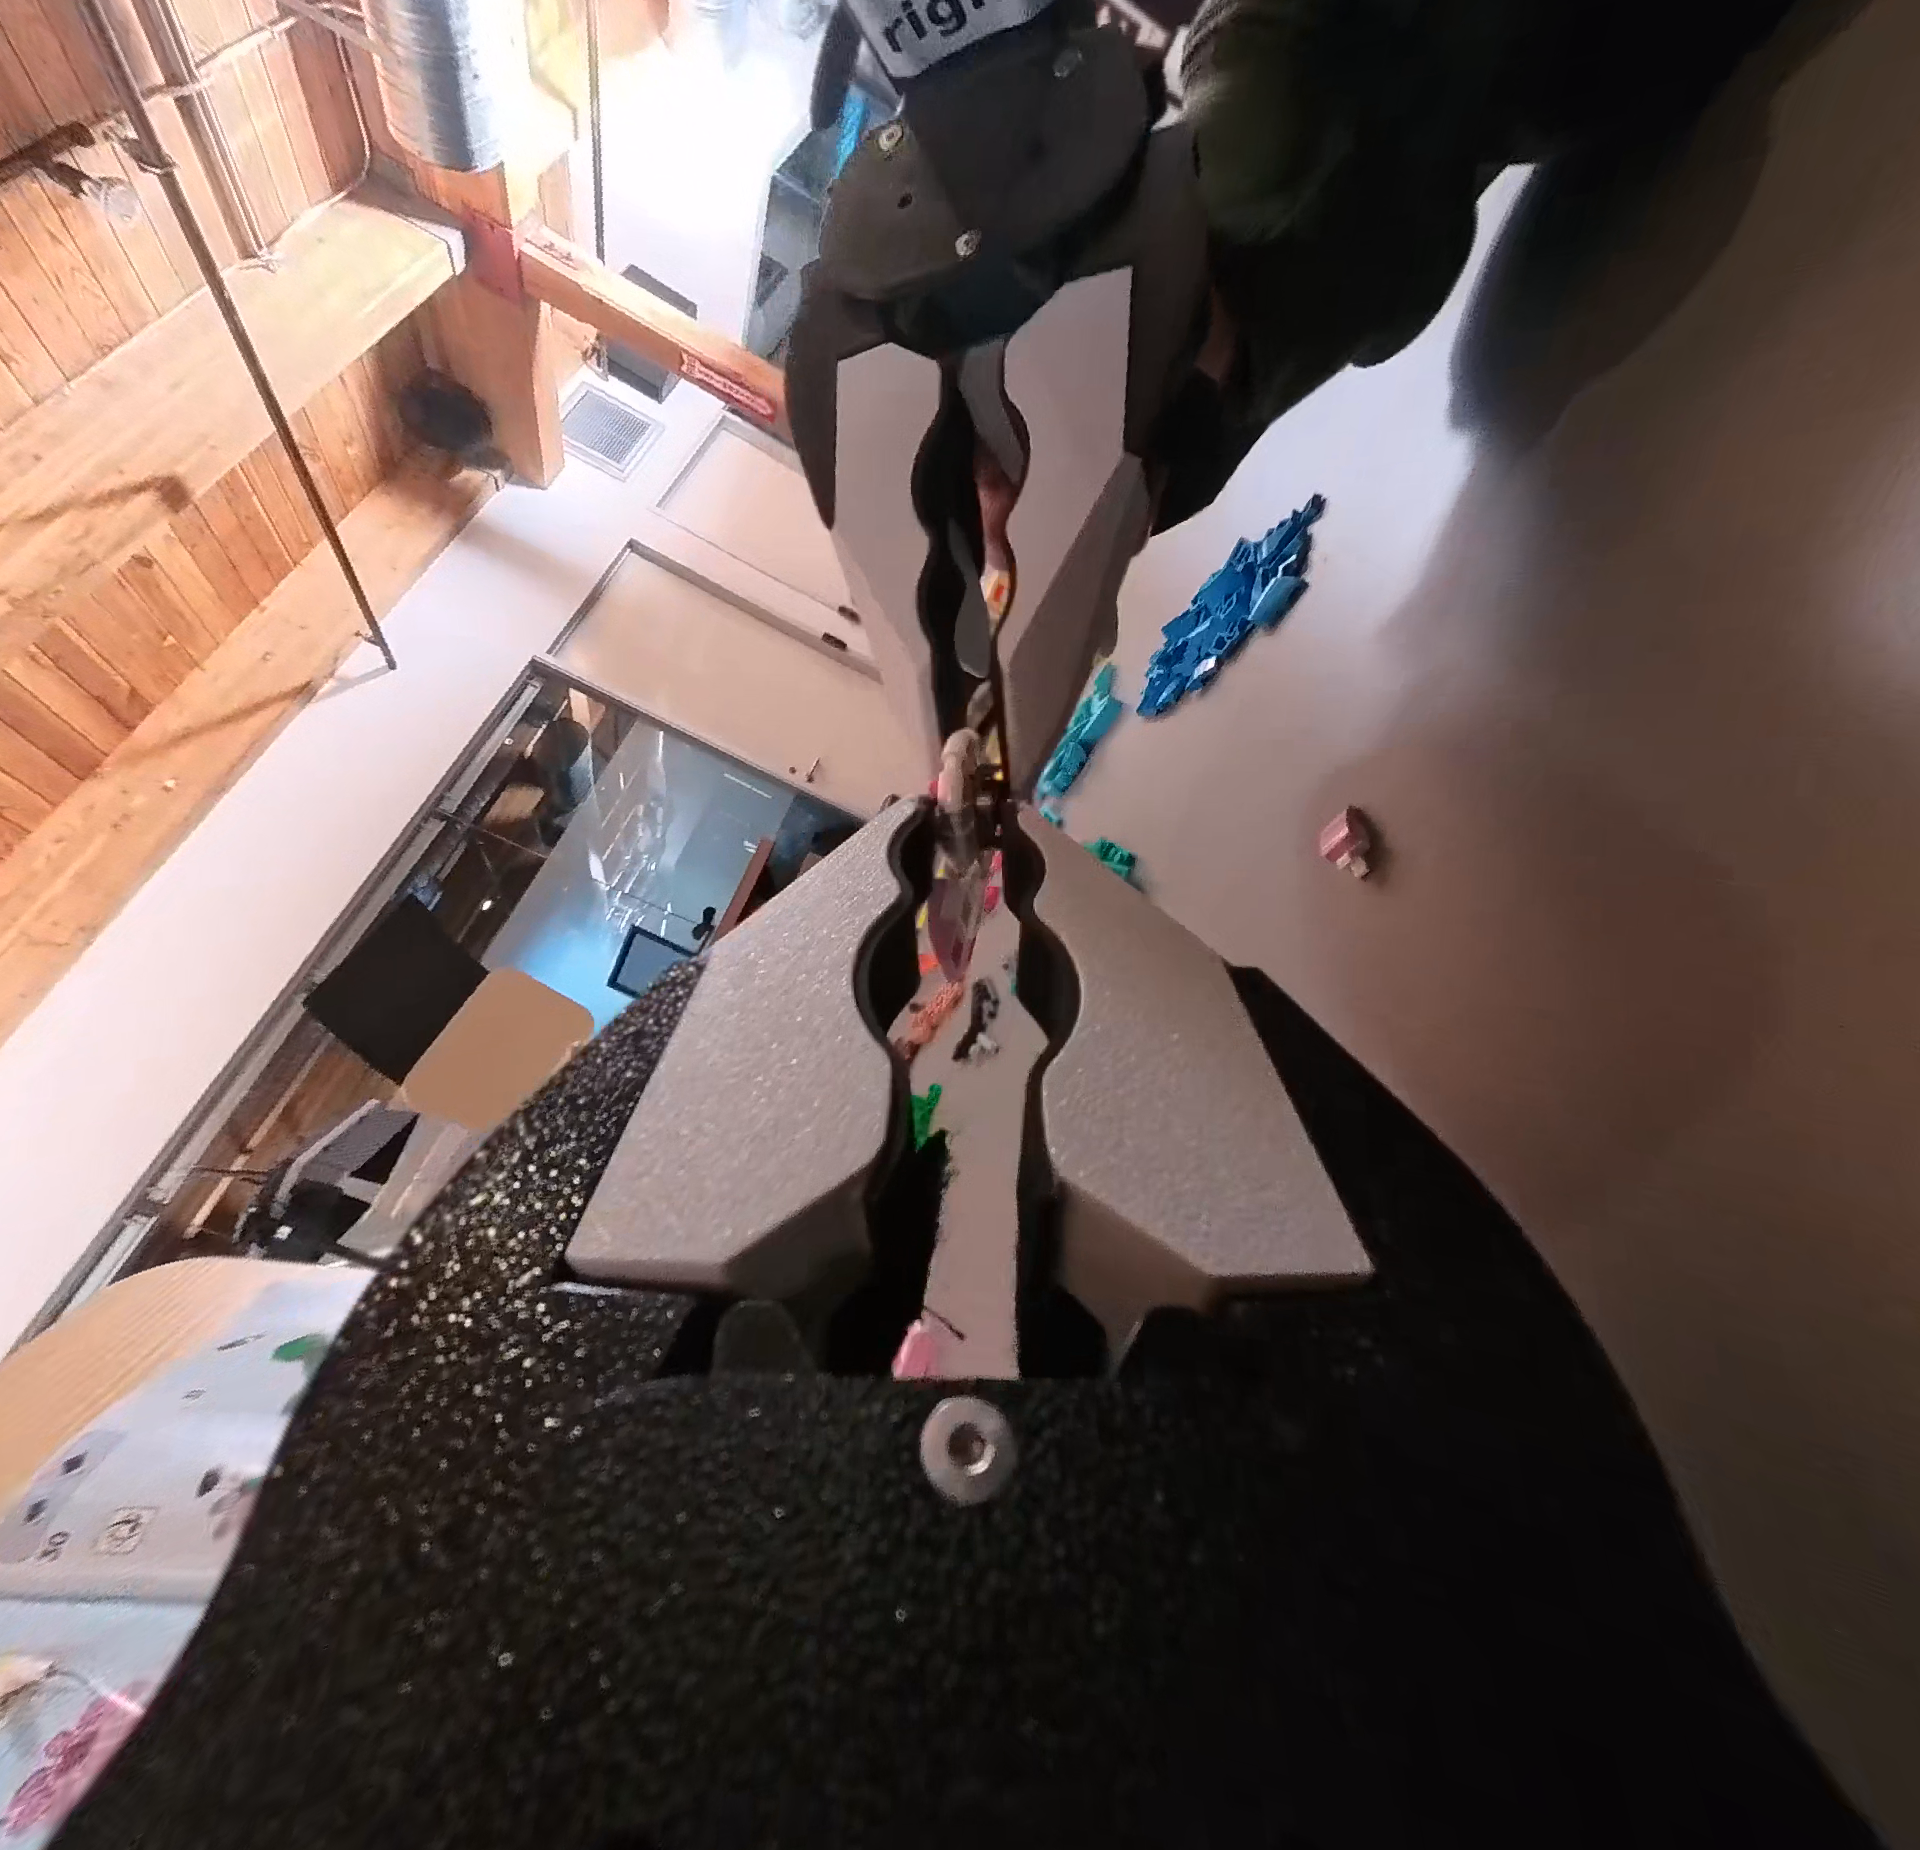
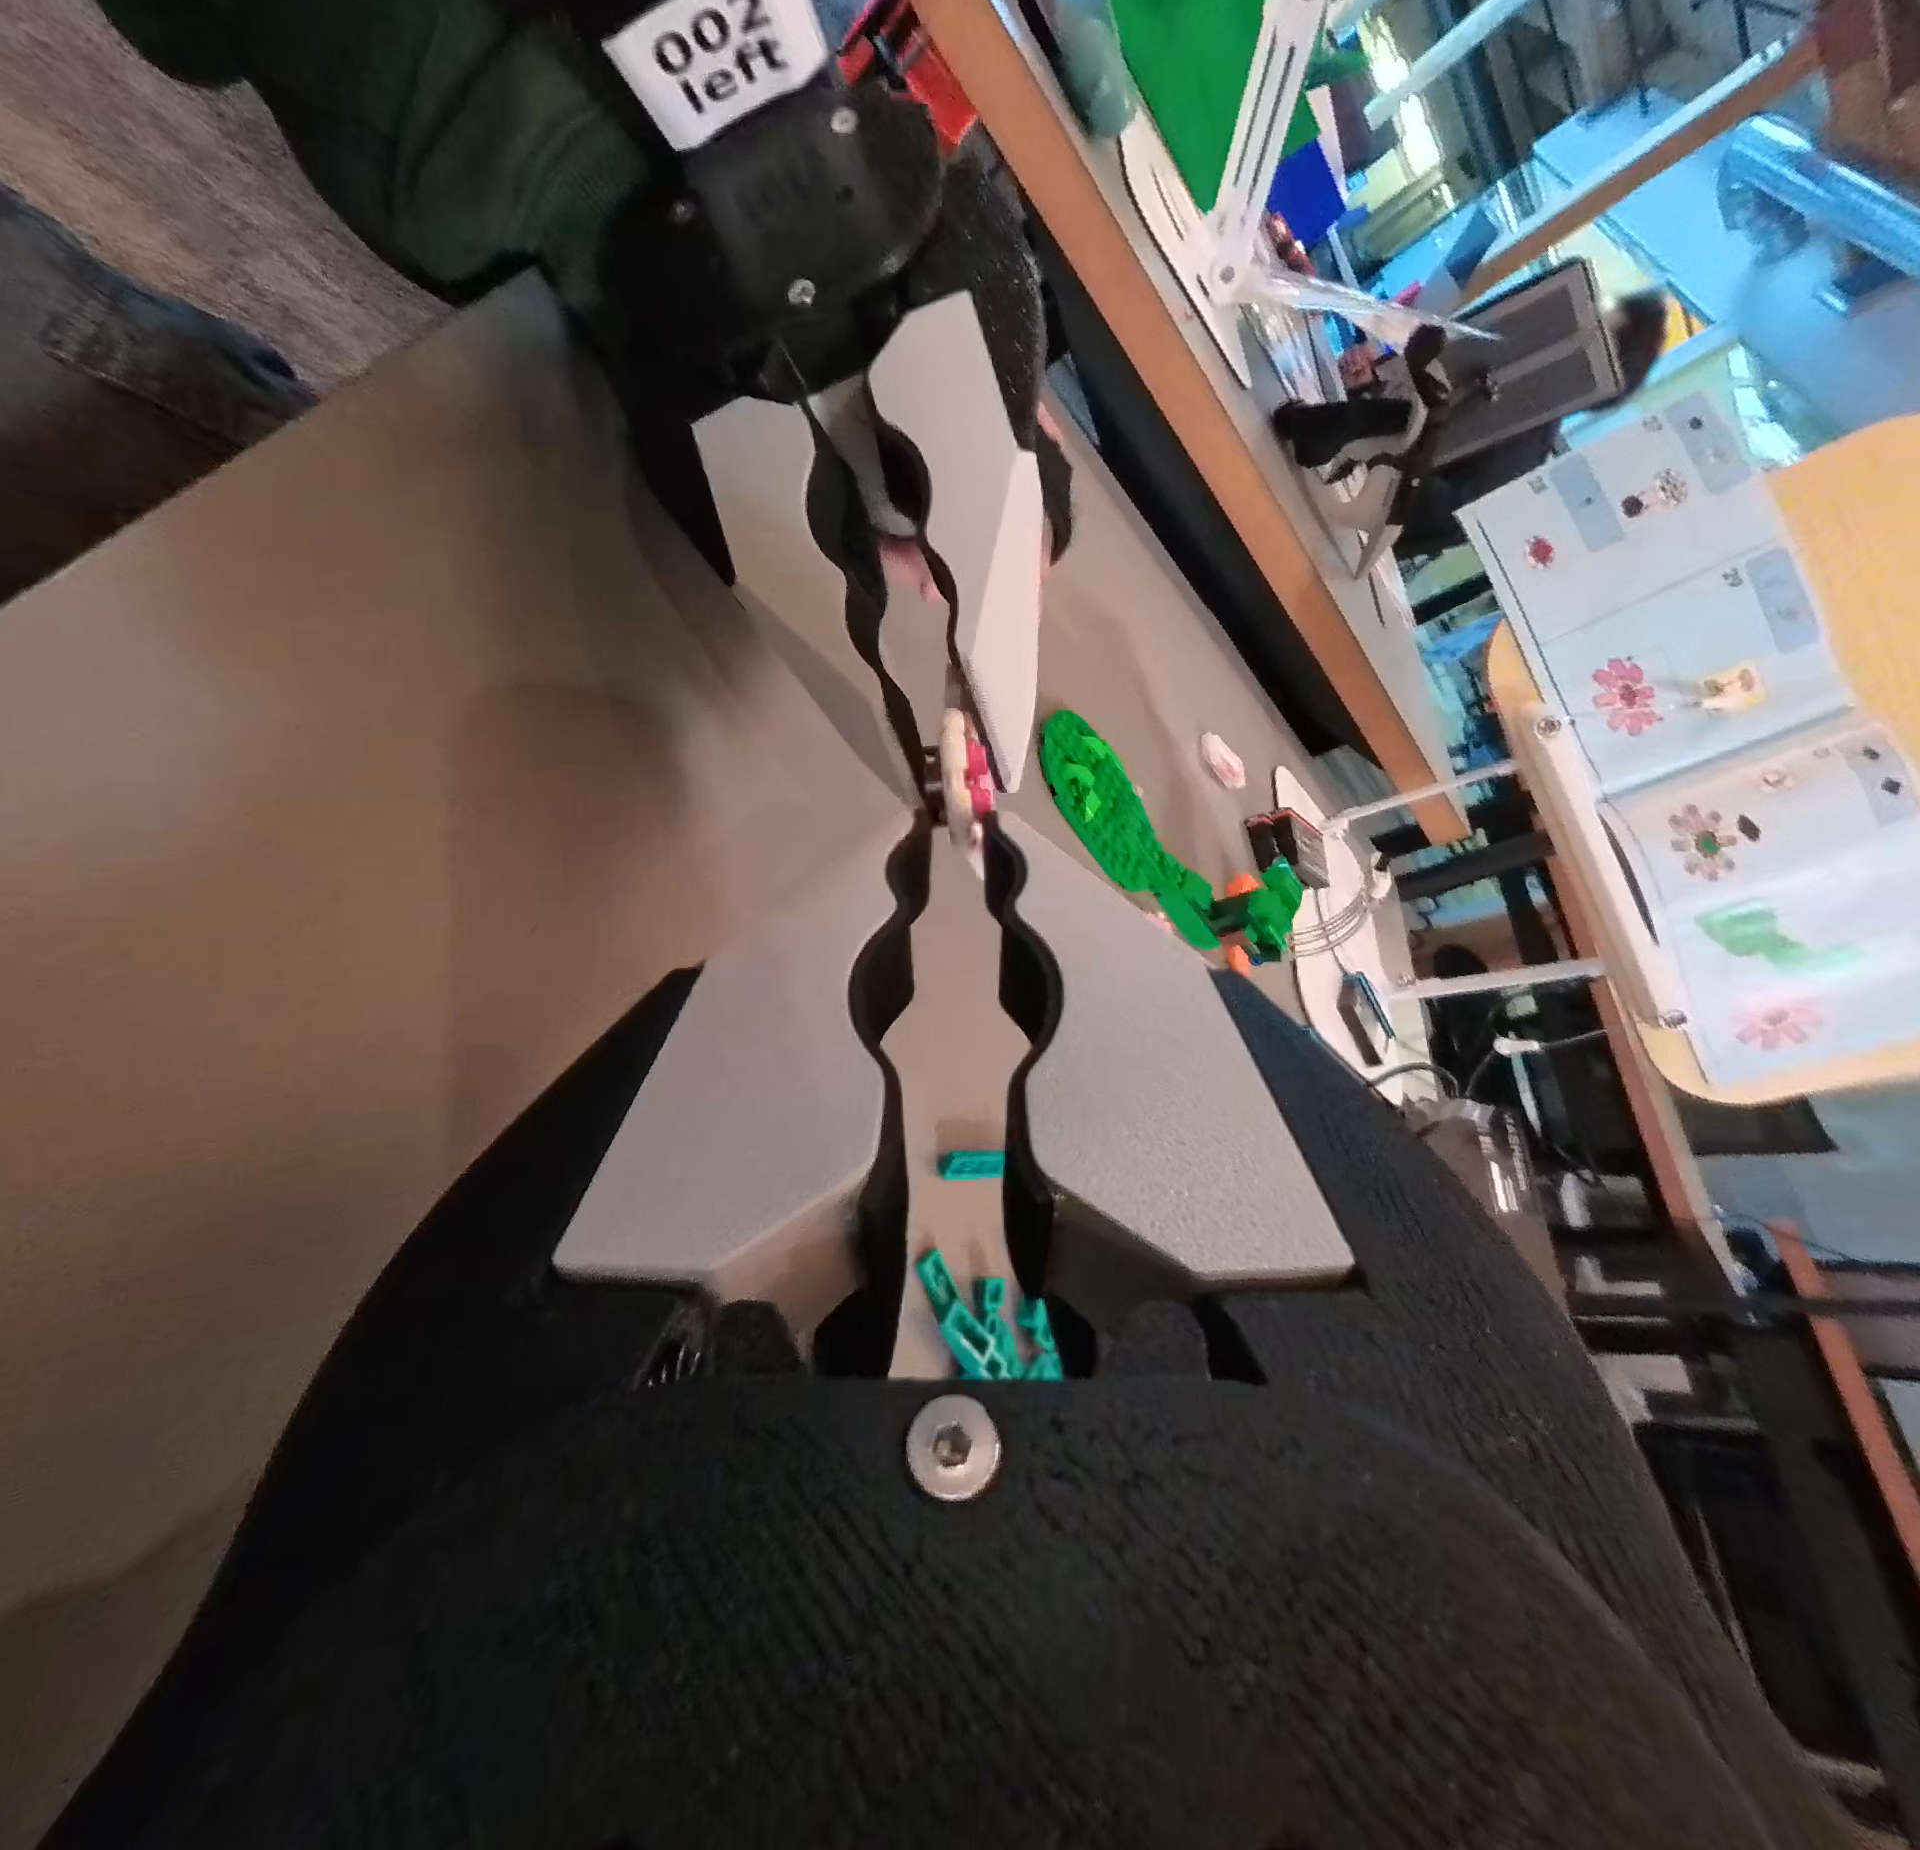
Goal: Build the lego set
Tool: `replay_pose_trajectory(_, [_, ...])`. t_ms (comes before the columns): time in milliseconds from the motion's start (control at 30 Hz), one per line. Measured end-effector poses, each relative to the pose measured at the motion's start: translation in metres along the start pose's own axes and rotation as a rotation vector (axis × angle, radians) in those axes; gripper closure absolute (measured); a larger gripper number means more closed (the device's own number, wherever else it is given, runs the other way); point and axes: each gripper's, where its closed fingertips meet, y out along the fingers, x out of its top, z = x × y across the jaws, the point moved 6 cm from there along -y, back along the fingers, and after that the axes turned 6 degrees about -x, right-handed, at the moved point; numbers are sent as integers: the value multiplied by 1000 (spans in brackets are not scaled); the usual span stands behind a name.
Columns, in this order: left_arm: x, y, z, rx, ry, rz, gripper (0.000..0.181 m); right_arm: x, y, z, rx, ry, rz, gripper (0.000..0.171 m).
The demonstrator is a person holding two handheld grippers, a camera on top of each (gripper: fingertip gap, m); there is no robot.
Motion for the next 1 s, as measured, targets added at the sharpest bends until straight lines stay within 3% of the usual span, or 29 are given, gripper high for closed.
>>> replay_pose_trajectory(133, [-7,3,0,-9,-36,37,172,-3,4,-1,-10,-4,79,164])
replay_pose_trajectory(267, [-14,6,0,19,4,120,161,-6,10,1,-48,-105,204,164])
replay_pose_trajectory(400, [-16,9,-4,15,85,168,169,-9,13,1,-65,-124,259,164])
replay_pose_trajectory(633, [-16,12,-8,30,214,226,171,-10,13,2,-54,-115,254,164])
replay_pose_trajectory(1000, [-17,12,-10,-1,201,235,172,-2,13,8,-6,-101,160,164])
